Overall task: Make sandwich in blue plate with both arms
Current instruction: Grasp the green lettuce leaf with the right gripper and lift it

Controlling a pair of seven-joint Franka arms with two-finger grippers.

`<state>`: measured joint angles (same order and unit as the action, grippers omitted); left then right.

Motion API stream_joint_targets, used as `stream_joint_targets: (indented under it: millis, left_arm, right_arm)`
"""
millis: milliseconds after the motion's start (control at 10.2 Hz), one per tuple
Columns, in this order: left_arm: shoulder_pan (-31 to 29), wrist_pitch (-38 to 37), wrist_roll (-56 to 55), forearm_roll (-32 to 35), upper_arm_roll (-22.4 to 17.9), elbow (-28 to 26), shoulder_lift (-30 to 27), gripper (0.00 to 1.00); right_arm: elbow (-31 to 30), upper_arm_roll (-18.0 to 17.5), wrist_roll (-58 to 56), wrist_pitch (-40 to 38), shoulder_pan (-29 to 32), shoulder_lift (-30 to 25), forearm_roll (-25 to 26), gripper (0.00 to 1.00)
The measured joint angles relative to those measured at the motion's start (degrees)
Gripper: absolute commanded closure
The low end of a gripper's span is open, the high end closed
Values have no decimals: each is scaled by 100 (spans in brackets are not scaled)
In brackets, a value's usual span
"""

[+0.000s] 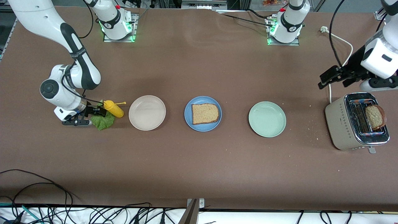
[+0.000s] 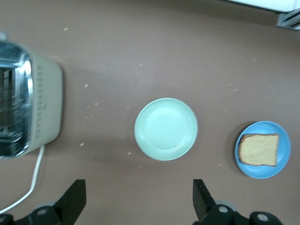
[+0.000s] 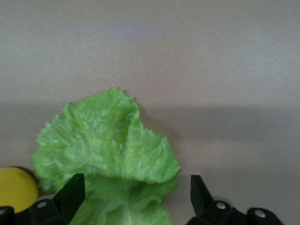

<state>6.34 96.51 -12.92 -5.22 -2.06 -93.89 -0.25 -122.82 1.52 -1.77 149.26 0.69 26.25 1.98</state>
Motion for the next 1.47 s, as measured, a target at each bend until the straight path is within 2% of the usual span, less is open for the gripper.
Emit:
stream_joint_targets:
  millis: [98, 196, 294, 393, 491, 687, 981, 1472]
  left_arm:
    - [-98, -139, 0, 146, 16, -85, -112, 0]
    - [-197, -203, 0, 231, 31, -182, -195, 0]
    - [-319, -215, 0, 257, 70, -299, -274, 0]
    - [-407, -215, 0, 259, 101, -404, -341, 0]
    - [-463, -215, 0, 285, 137, -465, -383, 0]
    - [-495, -215, 4, 464, 331, -509, -422, 0]
    - [-495, -173, 0, 479, 452, -536, -383, 0]
    - [-494, -179, -18, 479, 493, -448, -377, 0]
  right_arm:
    - [2, 7, 0, 76, 10, 92, 0, 31]
    - [4, 7, 0, 87, 15, 111, 0, 61]
    - [4, 7, 0, 85, 15, 116, 0, 83]
    - [3, 7, -12, 84, 18, 129, 0, 90]
    - [9, 7, -80, 85, 20, 124, 0, 95]
    - [36, 7, -187, 83, 24, 100, 0, 100]
    - [209, 8, -384, -166, 32, 90, 0, 100]
    - [1864, 8, -620, -2619, 65, -14, 1, 100]
